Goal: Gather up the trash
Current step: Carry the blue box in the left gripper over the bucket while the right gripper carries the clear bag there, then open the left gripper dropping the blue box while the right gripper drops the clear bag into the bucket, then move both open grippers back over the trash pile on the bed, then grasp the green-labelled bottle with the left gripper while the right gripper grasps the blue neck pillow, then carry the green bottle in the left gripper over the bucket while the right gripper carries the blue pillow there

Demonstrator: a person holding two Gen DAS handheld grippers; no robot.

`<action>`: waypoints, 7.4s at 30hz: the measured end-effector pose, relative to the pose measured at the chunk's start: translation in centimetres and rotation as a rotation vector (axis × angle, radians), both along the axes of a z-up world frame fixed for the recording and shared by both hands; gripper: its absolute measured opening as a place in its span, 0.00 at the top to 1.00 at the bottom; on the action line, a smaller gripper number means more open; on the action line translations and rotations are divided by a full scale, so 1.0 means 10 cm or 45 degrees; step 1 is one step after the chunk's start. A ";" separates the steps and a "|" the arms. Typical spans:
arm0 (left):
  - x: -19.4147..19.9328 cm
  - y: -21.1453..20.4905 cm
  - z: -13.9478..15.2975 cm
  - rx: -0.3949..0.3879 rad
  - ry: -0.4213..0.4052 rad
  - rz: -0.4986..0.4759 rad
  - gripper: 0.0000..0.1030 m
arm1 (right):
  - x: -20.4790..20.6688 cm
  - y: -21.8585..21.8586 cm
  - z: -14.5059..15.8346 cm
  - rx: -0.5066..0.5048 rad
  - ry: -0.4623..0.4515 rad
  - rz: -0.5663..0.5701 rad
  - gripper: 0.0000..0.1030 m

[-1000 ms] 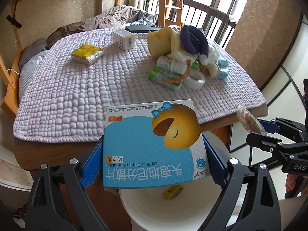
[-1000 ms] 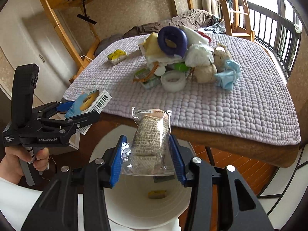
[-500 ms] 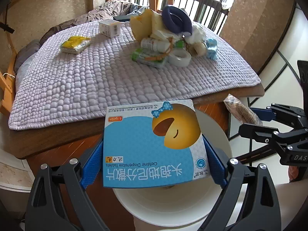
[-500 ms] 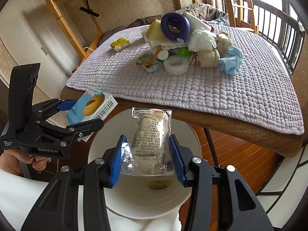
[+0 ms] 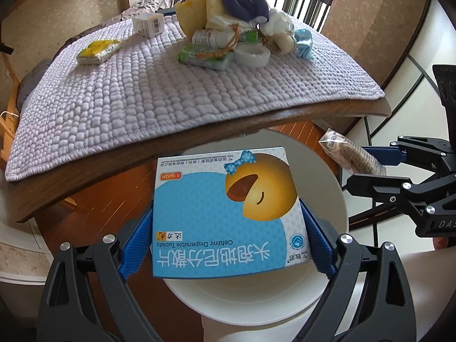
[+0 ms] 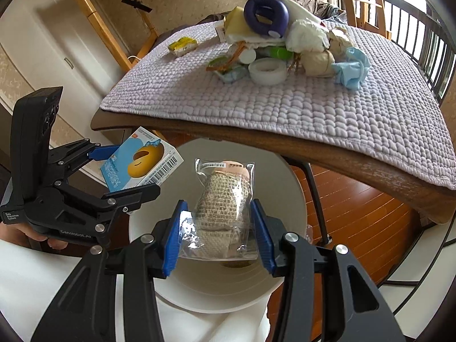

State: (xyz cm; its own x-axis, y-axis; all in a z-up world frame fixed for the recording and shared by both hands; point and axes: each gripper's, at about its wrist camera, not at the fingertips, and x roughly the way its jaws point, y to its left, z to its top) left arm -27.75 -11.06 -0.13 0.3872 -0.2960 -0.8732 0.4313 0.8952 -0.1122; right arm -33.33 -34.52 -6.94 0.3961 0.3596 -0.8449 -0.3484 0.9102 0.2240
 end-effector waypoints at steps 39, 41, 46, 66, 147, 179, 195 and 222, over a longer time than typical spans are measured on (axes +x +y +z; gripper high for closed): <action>0.03 -0.26 -0.75 0.120 0.111 -0.017 0.09 | 0.23 0.24 -0.60 -0.044 0.129 0.008 0.56; 0.04 -0.29 -0.77 0.123 0.113 -0.020 0.09 | 0.24 0.22 -0.62 -0.046 0.130 0.004 0.56; 0.03 -0.31 -0.79 0.127 0.118 -0.027 0.09 | 0.23 0.17 -0.62 -0.045 0.135 -0.009 0.56; 0.15 -0.29 -0.75 0.107 0.137 -0.065 0.08 | 0.24 0.12 -0.63 -0.053 0.140 -0.041 0.55; 1.32 -0.50 0.07 0.049 -0.284 -0.216 0.36 | 1.78 0.17 0.75 -0.015 -0.408 -0.192 0.48; 0.95 0.12 0.25 -0.018 -0.231 0.077 0.37 | 1.05 0.11 0.50 0.021 -0.268 -0.155 0.48; 0.73 0.17 0.37 -0.041 -0.238 0.122 0.37 | 0.72 -0.02 0.46 0.018 -0.254 -0.157 0.48; 0.36 0.21 0.43 -0.058 -0.200 0.140 0.37 | 0.29 -0.02 0.40 0.053 -0.176 -0.070 0.48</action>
State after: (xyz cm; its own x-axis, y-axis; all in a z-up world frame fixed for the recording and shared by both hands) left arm -24.16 -8.93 4.15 0.5500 -0.2824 -0.7860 0.3468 0.9333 -0.0927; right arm -30.39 -34.68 -2.98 0.5277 0.3677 -0.7657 -0.3286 0.9196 0.2152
